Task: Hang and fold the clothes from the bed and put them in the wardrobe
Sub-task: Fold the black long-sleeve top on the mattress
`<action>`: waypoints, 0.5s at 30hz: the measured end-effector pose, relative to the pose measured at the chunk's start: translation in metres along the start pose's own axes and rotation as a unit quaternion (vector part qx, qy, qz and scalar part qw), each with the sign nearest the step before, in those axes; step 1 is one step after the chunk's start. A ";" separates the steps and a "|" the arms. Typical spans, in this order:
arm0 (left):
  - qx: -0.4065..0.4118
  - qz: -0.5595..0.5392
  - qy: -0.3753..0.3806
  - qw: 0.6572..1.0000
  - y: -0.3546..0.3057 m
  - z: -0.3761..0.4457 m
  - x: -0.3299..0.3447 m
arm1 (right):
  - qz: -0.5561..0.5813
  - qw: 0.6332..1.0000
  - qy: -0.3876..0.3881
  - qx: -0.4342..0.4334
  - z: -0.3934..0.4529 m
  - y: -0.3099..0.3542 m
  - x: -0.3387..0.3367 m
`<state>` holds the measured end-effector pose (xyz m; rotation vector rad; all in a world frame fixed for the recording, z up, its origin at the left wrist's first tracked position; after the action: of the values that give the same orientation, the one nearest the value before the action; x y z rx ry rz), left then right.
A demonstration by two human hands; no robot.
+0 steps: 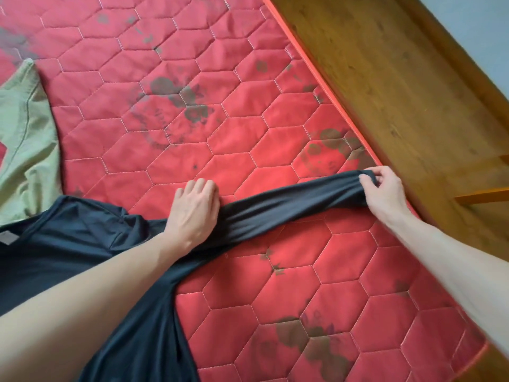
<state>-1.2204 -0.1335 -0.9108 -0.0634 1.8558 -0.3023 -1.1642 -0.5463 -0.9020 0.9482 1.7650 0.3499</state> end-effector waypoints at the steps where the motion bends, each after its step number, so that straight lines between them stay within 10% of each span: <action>1: -0.012 0.023 -0.013 1.000 0.011 -0.007 -0.002 | -0.010 1.000 -0.019 0.000 -0.004 0.000 -0.005; 8: -0.008 0.080 -0.046 0.996 0.063 -0.045 -0.016 | -0.042 0.998 -0.024 0.051 -0.026 -0.006 -0.005; 15: -0.025 0.067 -0.043 0.997 0.058 -0.089 -0.023 | 0.401 0.880 -0.081 0.241 -0.060 0.012 0.037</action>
<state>-1.2912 -0.0580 -0.8793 0.0133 1.7730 -0.1585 -1.2172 -0.4991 -0.8941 2.0112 1.2407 0.3335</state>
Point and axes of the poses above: each hand's wrist, its own z-axis towards the middle knuckle, its own x-axis out of the palm, y = z × x, the point moved 5 cm from there along z, towards the middle knuckle, and after that the axes turned 11 degrees about y, right-handed, at the moved point
